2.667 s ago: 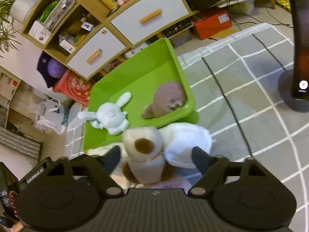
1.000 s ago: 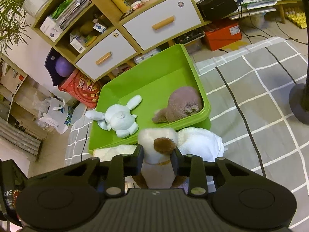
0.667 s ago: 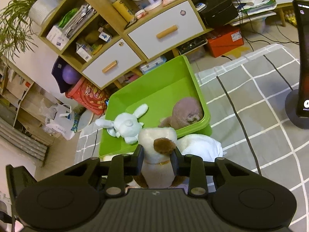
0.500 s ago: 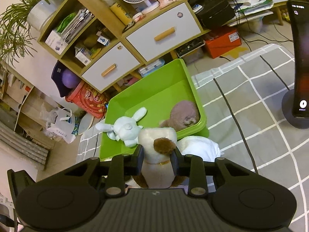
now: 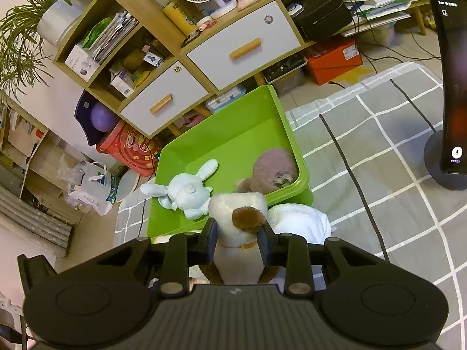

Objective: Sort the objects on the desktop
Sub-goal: 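Grasp brown-and-white puppy plush with right tool while left grasps white knit duck, then carry both plushes into the green bin and open both tools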

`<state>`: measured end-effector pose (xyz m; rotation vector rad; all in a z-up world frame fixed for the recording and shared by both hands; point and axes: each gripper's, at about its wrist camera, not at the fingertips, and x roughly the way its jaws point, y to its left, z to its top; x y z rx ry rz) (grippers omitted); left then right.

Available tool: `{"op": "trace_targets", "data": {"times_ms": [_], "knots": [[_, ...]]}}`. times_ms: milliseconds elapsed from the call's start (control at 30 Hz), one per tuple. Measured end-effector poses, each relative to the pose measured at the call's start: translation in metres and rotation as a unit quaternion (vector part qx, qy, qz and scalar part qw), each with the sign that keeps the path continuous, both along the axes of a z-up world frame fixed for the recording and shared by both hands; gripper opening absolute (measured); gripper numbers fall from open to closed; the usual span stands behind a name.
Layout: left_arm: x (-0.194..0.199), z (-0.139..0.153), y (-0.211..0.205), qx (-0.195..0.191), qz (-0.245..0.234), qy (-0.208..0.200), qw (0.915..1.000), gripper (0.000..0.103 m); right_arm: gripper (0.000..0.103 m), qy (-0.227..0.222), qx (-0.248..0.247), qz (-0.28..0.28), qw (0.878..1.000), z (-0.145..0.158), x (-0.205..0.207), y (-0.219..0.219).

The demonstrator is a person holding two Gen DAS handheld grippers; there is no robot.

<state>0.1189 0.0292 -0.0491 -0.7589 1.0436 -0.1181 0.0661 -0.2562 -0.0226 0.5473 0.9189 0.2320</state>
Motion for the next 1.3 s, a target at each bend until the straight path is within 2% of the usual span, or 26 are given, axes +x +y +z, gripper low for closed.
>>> {"op": "trace_targets", "data": {"times_ms": [100,133,400,700,867,1300], "knots": [[-0.002,0.004,0.000,0.004,-0.007,-0.003,1.0000,0.022,0.031,-0.001,0.000,0.000,1.000,0.000,0.000,0.000],[-0.002,0.005,-0.001,0.000,-0.011,-0.006,0.9999,0.015,0.031,-0.001,0.000,0.001,1.000,-0.001,0.000,0.000],[-0.008,0.015,-0.003,0.013,-0.024,-0.013,0.9995,0.014,0.031,-0.003,0.004,-0.004,1.000,0.002,0.001,-0.002],[-0.020,0.043,-0.002,-0.001,-0.050,-0.044,0.9978,0.014,0.031,-0.012,0.021,-0.017,1.000,0.011,0.000,-0.015],[-0.023,0.059,0.000,-0.008,-0.052,-0.063,0.9966,0.014,0.031,-0.029,0.034,-0.027,0.999,0.025,0.001,-0.021],[0.019,0.081,0.013,0.014,-0.015,-0.082,0.9964,0.014,0.031,-0.037,0.053,-0.050,0.997,0.034,0.041,-0.034]]}}
